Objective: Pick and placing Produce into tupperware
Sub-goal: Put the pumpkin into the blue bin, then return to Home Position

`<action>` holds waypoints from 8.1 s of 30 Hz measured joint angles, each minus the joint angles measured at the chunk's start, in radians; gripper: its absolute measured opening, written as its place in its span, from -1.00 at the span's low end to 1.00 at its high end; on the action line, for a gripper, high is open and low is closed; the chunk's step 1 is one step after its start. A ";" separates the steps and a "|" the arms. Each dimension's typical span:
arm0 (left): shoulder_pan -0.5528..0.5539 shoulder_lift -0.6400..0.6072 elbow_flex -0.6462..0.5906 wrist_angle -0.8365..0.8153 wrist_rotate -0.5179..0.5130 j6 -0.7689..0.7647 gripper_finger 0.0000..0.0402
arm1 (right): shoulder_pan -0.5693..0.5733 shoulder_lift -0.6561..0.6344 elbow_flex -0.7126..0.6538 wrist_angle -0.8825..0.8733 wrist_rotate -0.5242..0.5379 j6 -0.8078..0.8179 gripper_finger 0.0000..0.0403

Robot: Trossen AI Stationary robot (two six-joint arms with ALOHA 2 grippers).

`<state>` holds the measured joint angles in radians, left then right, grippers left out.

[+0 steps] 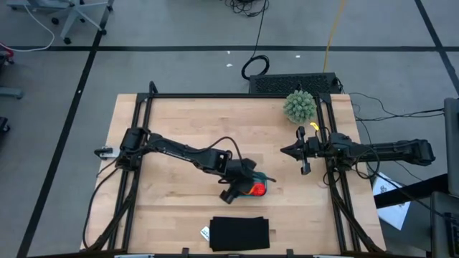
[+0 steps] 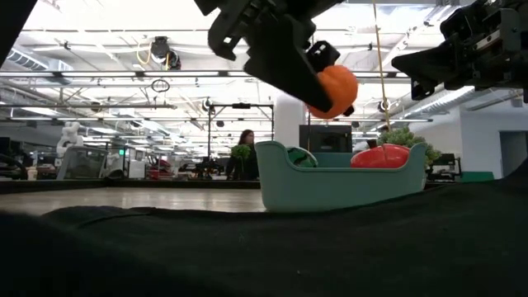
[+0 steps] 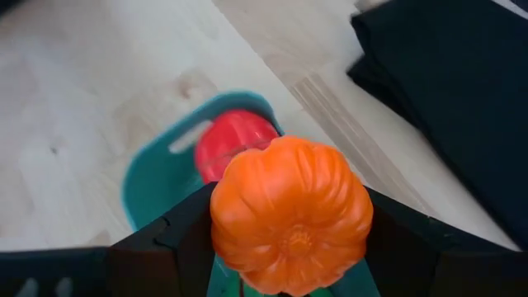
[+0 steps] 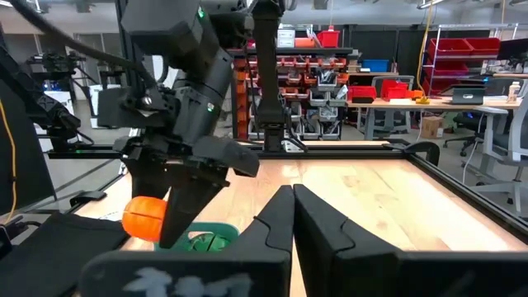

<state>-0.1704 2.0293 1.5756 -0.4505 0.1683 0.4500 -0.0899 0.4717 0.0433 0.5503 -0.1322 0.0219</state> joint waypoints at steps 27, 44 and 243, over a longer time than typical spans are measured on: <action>0.002 0.079 0.002 0.104 -0.096 -0.053 0.22 | 0.000 0.014 0.000 -0.001 0.000 -0.007 -1.00; 0.002 0.095 -0.006 0.079 -0.090 -0.041 0.22 | 0.000 0.014 0.000 -0.001 0.000 -0.007 -1.00; 0.125 -1.748 -1.456 0.413 -0.161 -0.224 -0.98 | -0.015 -0.206 0.000 -0.108 -0.035 0.007 -1.00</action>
<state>-0.0452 0.2811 0.1192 -0.0373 0.0070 0.2261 -0.1047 0.2661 0.0433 0.4427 -0.1673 0.0293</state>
